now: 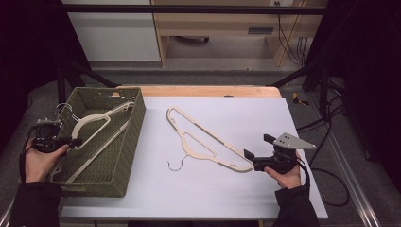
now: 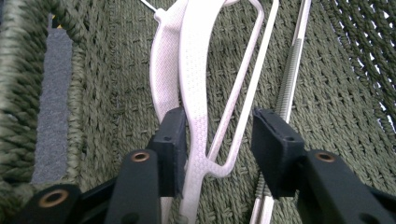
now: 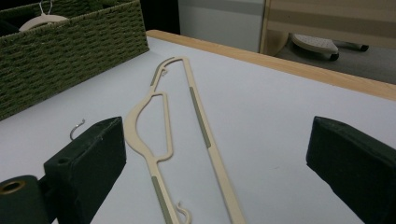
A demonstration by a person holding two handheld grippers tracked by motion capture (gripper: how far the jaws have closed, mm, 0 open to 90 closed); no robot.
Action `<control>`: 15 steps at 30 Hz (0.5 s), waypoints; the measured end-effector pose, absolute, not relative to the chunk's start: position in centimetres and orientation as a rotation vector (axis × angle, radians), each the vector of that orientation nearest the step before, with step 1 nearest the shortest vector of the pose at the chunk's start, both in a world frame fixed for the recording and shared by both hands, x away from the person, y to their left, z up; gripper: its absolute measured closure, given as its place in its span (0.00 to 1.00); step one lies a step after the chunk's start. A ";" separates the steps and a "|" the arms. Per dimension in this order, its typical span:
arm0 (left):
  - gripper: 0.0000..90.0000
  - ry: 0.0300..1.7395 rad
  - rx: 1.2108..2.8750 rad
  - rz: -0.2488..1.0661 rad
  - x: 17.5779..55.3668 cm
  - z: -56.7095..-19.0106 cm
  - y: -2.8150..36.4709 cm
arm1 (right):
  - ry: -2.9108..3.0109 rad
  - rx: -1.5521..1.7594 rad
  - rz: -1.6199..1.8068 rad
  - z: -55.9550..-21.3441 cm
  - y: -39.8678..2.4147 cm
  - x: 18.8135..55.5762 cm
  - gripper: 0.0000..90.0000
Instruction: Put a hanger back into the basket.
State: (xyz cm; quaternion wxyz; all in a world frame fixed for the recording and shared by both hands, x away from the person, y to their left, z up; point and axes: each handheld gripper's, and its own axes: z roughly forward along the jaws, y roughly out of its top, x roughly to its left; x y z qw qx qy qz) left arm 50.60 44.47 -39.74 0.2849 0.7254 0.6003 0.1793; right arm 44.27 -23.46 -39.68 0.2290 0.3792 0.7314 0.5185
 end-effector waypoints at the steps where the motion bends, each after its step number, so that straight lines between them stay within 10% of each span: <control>1: 0.59 1.611 1.942 0.477 50.6 -39.8 44.5 | 2.012 1.046 1.428 -39.7 -23.4 44.3 0.06; 15: 0.42 1.500 1.910 0.606 49.3 -37.5 43.5 | 2.003 1.054 1.438 -39.6 -23.5 44.2 0.06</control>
